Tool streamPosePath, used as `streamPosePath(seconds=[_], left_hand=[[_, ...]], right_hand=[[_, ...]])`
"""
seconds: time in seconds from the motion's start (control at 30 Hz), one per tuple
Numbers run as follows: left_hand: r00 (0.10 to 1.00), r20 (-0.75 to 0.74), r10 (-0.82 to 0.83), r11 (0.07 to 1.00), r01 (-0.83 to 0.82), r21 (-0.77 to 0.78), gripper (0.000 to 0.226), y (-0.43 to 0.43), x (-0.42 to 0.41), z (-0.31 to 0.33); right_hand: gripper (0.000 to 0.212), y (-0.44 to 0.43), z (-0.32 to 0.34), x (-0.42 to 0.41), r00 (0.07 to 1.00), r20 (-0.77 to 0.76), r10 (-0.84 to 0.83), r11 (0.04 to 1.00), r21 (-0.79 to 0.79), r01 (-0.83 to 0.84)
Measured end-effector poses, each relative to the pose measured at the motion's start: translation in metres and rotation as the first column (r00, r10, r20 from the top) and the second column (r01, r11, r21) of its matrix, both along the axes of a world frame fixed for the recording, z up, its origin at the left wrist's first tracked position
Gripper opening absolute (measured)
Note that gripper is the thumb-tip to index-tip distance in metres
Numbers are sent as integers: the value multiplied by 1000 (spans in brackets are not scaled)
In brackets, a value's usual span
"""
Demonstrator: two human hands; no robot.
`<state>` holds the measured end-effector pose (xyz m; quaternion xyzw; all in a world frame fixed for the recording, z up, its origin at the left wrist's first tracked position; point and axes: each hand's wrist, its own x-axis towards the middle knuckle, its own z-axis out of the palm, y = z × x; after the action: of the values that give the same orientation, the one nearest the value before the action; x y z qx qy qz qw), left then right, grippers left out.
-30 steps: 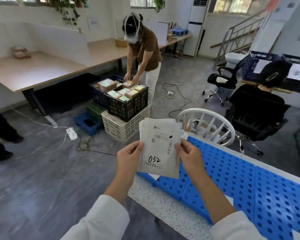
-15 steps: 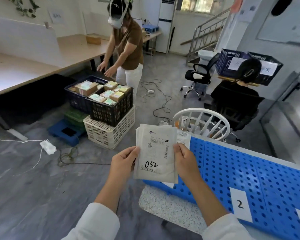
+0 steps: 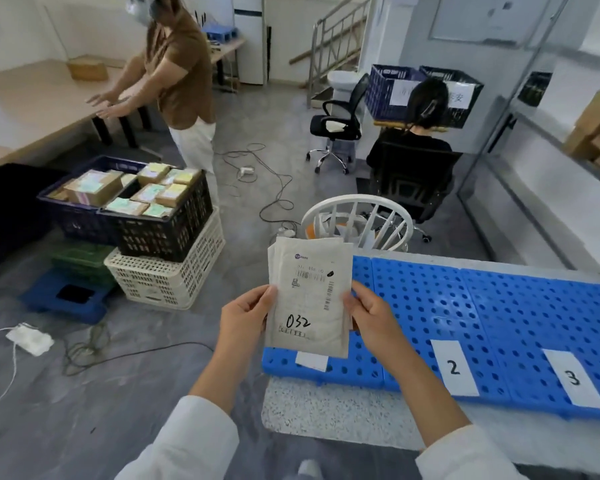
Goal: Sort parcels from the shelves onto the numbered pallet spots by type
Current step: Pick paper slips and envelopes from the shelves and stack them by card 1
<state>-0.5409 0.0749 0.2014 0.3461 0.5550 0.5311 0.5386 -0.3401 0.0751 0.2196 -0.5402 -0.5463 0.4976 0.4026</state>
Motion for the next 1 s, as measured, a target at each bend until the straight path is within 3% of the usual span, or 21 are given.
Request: streamPosePath(seconds=[0.1,0.27,0.7,1.0], left_hand=[[995,-79,57,998,-55,30,18,26,8,1],[969,-226,98,995,-96,19,7,74,20,4],[964,-263,-33,997,12,-81,14,189,62,-33],[962,-270,-33,985,-15,-174,9,243,66,-75]], right_hand=[[21,22,-3,5,999,-26,22,998,-54,-23],[19,69,-11,15,997,-71,-9,995,-97,2],[19,195,-55,63,995,13,-99,990,-103,100],[15,250,-92,65,983,132,-126,976,-159,147]])
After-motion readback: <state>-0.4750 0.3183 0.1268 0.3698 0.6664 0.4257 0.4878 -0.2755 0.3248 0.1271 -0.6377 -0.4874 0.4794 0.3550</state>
